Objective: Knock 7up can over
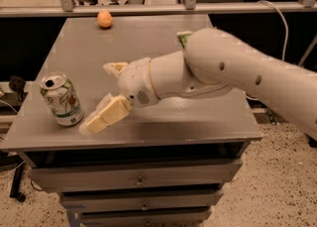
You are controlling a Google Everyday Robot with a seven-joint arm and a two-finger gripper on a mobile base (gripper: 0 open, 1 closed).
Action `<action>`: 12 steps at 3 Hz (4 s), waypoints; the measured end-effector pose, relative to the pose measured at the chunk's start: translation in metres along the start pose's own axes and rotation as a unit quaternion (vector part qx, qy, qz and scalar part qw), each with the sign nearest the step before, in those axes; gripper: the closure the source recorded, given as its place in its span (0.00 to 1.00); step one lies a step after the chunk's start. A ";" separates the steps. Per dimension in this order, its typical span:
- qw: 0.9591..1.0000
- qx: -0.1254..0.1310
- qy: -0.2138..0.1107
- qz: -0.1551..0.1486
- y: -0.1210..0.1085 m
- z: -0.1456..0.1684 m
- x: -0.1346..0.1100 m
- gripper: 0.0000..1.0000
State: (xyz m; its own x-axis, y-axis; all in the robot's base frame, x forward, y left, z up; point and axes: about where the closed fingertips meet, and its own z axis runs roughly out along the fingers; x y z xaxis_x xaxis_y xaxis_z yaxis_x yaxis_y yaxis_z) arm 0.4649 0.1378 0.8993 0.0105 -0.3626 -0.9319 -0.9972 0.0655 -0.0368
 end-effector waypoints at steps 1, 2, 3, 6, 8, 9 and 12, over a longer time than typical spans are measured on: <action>0.999 -0.012 -0.035 -0.005 -0.003 0.036 0.004 0.00; 0.998 -0.017 -0.066 -0.009 -0.006 0.059 0.000 0.00; 0.996 -0.018 -0.091 -0.007 -0.005 0.077 -0.003 0.18; 0.993 -0.011 -0.113 -0.011 -0.014 0.076 -0.010 0.87; 0.997 0.000 -0.048 -0.061 -0.047 0.016 -0.036 1.00; 0.996 -0.014 0.034 -0.087 -0.066 -0.007 -0.041 1.00; 0.930 -0.057 0.328 -0.157 -0.108 -0.036 0.011 1.00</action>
Offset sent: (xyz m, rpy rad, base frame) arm 0.0189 0.0813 -0.0274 0.2121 -0.0202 0.0523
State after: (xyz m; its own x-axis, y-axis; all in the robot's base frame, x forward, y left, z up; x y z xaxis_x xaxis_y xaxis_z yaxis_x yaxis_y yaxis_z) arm 0.5700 0.0931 0.9064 0.2912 -0.8393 -0.4591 -0.9546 -0.2237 -0.1965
